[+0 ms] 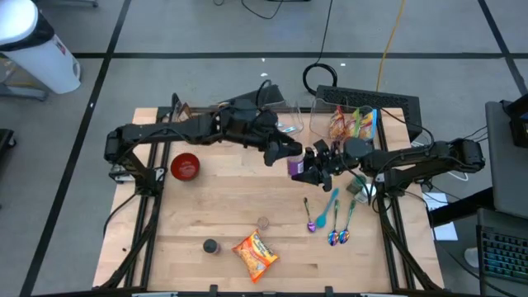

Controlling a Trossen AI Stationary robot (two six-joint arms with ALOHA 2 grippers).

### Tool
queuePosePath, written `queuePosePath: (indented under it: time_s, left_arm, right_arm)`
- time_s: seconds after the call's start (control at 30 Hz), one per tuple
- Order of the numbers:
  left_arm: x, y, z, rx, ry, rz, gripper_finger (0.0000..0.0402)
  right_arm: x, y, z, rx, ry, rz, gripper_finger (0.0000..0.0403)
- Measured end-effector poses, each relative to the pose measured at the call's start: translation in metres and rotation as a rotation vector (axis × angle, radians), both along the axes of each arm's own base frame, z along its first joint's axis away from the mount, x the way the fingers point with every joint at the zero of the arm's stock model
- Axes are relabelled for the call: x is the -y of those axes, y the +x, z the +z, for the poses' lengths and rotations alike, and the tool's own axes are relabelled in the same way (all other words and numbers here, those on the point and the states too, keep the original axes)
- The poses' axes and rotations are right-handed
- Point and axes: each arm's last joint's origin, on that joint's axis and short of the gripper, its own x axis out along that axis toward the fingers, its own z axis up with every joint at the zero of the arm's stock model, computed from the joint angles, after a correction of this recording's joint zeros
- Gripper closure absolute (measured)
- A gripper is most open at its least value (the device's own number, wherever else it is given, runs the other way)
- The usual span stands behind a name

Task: Pick & Place Food Item
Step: Put the violet seasoning bottle into the left transparent bin

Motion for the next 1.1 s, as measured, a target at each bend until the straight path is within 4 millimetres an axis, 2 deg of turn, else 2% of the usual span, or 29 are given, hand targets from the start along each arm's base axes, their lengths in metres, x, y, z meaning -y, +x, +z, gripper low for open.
queuePosePath:
  time_s: [0.33,0.7,0.97,1.1]
  left_arm:
    - [-0.006,-0.002,0.002,-0.021,-0.040,-0.007,0.0105]
    - [-0.005,0.014,-0.018,-0.071,-0.040,-0.019,0.0105]
    - [-0.007,0.013,-0.017,-0.066,-0.036,-0.016,0.0105]
    - [-0.008,0.012,-0.018,-0.072,-0.049,-0.026,0.0124]
  right_arm:
    - [0.000,0.000,-0.003,-0.028,0.003,0.002,0.0215]
    - [0.000,0.000,-0.003,-0.026,0.006,0.002,0.0215]
    - [0.000,0.000,-0.003,-0.026,0.009,0.003,0.0214]
    - [0.000,0.000,-0.003,-0.026,0.008,0.003,0.0216]
